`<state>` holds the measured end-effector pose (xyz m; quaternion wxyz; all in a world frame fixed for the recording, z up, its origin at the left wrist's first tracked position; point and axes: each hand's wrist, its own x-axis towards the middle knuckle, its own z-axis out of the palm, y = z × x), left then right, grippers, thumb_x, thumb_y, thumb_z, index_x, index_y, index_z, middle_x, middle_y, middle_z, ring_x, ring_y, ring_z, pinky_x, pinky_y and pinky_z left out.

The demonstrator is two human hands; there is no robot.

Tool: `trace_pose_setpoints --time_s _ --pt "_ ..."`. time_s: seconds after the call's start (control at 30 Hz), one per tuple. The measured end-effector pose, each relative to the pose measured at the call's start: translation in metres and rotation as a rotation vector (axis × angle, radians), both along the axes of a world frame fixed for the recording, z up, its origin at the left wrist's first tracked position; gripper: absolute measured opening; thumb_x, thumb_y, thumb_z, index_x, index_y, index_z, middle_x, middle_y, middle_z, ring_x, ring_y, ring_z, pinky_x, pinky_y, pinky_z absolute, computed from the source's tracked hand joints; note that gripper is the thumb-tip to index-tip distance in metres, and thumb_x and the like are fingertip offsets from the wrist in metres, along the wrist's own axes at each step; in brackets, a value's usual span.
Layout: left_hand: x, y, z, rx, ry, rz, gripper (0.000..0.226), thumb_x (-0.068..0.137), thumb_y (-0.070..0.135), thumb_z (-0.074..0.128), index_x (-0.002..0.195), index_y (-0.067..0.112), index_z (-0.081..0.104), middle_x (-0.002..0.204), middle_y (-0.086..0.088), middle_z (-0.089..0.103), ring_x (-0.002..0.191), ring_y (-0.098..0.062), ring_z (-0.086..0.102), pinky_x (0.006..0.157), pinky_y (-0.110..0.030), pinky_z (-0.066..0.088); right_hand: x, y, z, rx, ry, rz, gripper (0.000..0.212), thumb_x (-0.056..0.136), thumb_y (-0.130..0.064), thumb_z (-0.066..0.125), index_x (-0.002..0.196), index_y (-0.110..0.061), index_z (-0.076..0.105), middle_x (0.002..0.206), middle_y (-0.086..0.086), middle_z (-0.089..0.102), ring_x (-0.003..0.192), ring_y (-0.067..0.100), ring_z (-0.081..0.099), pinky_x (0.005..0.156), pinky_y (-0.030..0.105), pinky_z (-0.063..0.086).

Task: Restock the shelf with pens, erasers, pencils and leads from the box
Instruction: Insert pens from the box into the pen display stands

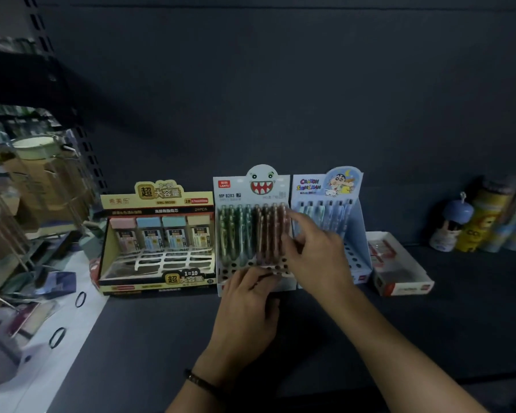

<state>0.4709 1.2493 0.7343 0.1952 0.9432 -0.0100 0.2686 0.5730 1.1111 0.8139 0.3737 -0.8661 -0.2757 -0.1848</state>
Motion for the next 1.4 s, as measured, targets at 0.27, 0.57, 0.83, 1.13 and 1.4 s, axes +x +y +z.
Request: trace_pose_setpoints --time_s 0.27,0.57,0.83,1.13,1.4 --pt "-0.014 -0.033 0.017 0.022 0.01 -0.199 0.029 0.095 0.024 0.069 0.122 0.033 0.066 0.122 0.01 0.061 0.112 -0.022 0.061 0.094 -0.045 0.046 -0.084 -0.117 -0.023 0.083 -0.12 -0.284 0.013 0.093 -0.023 0.078 0.106 -0.023 0.076 0.075 -0.016 0.07 0.073 0.003 0.066 0.066 0.019 0.049" --pt "-0.067 -0.269 -0.02 0.136 0.186 -0.88 0.018 0.096 0.037 0.057 0.112 0.033 0.064 0.103 0.012 0.064 0.089 -0.019 0.064 0.078 -0.042 0.053 -0.225 -0.332 -0.117 -0.095 0.379 -0.661 0.026 0.091 -0.049 0.059 0.105 -0.033 0.075 0.095 -0.017 0.072 0.089 0.003 0.067 0.082 0.025 0.054" --pt "-0.158 -0.488 -0.113 0.45 0.522 -1.222 0.023 0.101 0.044 0.055 0.12 0.035 0.064 0.117 0.012 0.066 0.106 -0.016 0.065 0.087 -0.035 0.053 -0.407 -0.515 -0.228 -0.004 0.905 -1.004 0.029 0.103 -0.041 0.063 0.127 -0.027 0.066 0.109 -0.005 0.063 0.1 0.015 0.061 0.086 0.029 0.048" --pt "-0.271 -0.719 -0.206 0.727 0.773 -1.454 0.027 0.104 0.047 0.051 0.125 0.034 0.064 0.119 0.01 0.066 0.108 -0.015 0.064 0.09 -0.035 0.054 -0.611 -0.708 -0.292 0.147 1.288 -1.289 0.044 0.103 -0.047 0.062 0.141 -0.024 0.059 0.139 0.004 0.06 0.123 0.023 0.061 0.101 0.033 0.05" --pt "-0.323 -0.9 -0.28 0.859 0.947 -1.58 0.021 0.102 0.042 0.053 0.112 0.031 0.067 0.113 0.006 0.068 0.104 -0.019 0.064 0.086 -0.037 0.055 -0.682 -0.857 -0.341 0.276 1.446 -1.431 0.041 0.104 -0.046 0.061 0.137 -0.023 0.06 0.141 0.004 0.062 0.122 0.023 0.063 0.101 0.038 0.054"
